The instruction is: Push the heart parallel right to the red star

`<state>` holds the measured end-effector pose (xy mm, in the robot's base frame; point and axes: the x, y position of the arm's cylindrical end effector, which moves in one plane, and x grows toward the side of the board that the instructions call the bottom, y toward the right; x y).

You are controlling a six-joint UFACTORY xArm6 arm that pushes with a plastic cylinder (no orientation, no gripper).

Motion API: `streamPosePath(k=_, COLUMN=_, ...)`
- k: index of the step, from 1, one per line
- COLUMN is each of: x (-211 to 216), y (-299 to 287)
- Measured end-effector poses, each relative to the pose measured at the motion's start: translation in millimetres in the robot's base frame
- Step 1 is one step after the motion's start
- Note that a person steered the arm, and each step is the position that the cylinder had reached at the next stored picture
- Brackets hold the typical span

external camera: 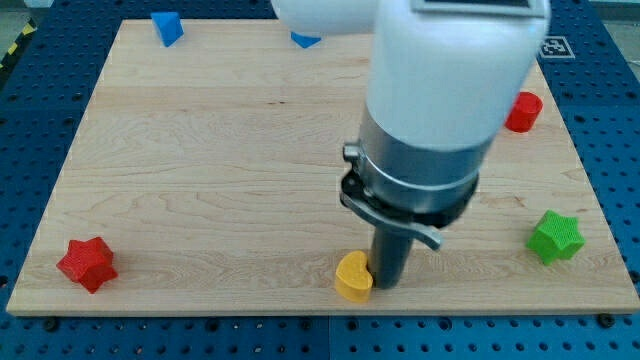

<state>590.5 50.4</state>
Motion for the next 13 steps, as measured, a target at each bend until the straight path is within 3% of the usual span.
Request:
streamPosePath(k=2, x=-56, y=-23)
streamPosePath(k=5, x=-67, y=-54)
streamPosePath(k=7, x=-110, y=-54)
streamPosePath(k=8, x=-105, y=-36)
streamPosePath(k=10, x=-26, y=60)
streamPosePath(k=11, x=18, y=72)
streamPosePath(k=12, x=29, y=64)
streamPosePath(k=13, x=28, y=17)
